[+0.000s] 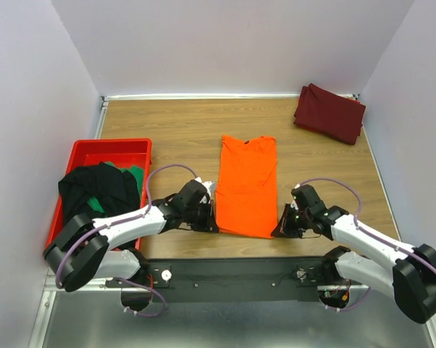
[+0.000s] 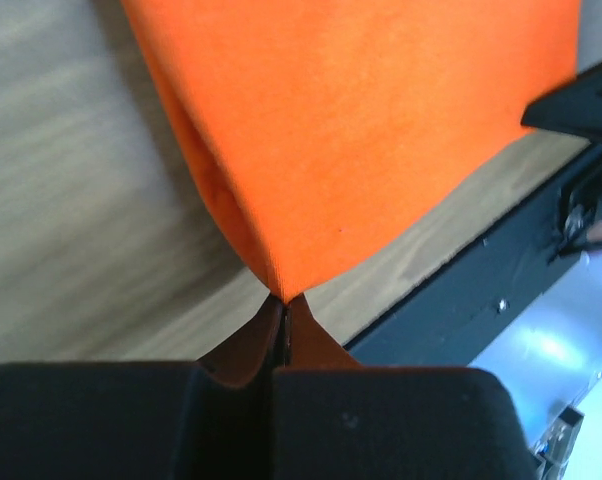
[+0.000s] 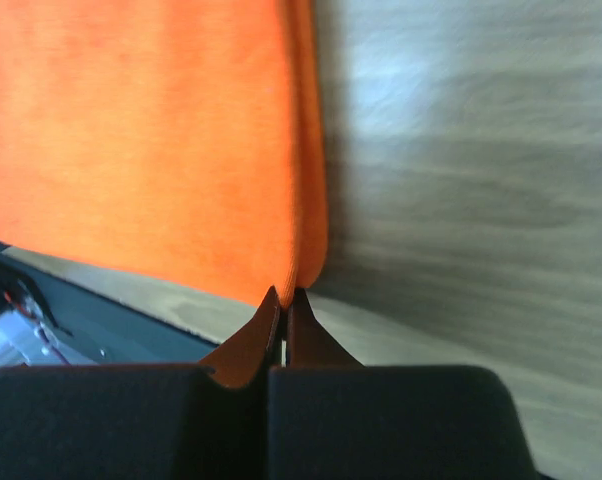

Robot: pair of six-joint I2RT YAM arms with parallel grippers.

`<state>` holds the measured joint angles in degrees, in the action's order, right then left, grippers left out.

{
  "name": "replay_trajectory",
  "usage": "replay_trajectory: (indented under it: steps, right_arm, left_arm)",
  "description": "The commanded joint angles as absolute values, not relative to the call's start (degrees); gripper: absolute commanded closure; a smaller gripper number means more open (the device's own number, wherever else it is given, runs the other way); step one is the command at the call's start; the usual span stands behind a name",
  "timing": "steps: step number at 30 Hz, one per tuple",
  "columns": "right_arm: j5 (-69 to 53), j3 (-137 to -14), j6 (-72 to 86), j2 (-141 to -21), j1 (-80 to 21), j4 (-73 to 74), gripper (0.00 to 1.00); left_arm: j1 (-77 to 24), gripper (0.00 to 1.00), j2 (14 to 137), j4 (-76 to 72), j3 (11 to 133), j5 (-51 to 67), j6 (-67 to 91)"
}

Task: Fold and stack the t-shirts
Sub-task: Fold the tshirt

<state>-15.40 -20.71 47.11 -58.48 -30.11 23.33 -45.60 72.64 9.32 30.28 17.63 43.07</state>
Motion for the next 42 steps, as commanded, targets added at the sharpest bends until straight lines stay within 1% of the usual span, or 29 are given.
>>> replay_trajectory:
  steps: [1,4,6,14,21,28,32,38,42]
  right_arm:
    - [-16.9,-20.1,47.0,-54.3,-32.2,27.0,1.00]
    - [-14.2,-23.4,46.6,-50.7,-32.8,30.8,1.00]
    - [-10.2,-25.6,45.4,-49.3,-32.8,34.4,1.00]
    - [-7.6,-31.7,46.6,-46.9,-32.8,36.8,1.00]
    - [-8.0,-35.9,45.8,-46.5,-32.8,39.7,1.00]
    - [-9.3,-37.0,46.7,-43.6,-33.4,42.4,1.00]
    - [-10.5,-36.7,48.2,-42.5,-35.1,43.1,1.00]
    - [-5.5,-38.9,47.3,-45.2,-36.1,43.4,1.00]
    - [2.2,-43.4,46.1,-49.8,-36.1,43.5,1.00]
  left_arm:
    - [-48.5,1.00,68.6,10.3,28.2,15.3,45.7]
    - [-50.4,1.00,66.4,10.8,27.8,13.9,47.5]
    - [-50.5,1.00,65.3,12.5,28.1,12.5,47.6]
    - [-50.5,1.00,61.5,19.9,35.6,6.2,46.0]
    - [-50.5,1.00,59.0,23.4,38.7,6.2,45.4]
    - [-51.3,1.00,53.2,23.8,36.0,7.2,47.6]
    - [-54.5,1.00,51.5,23.6,35.5,5.7,49.7]
    - [-55.2,1.00,53.3,22.2,37.3,4.5,48.3]
    - [-51.8,1.00,56.8,21.8,40.5,6.3,43.9]
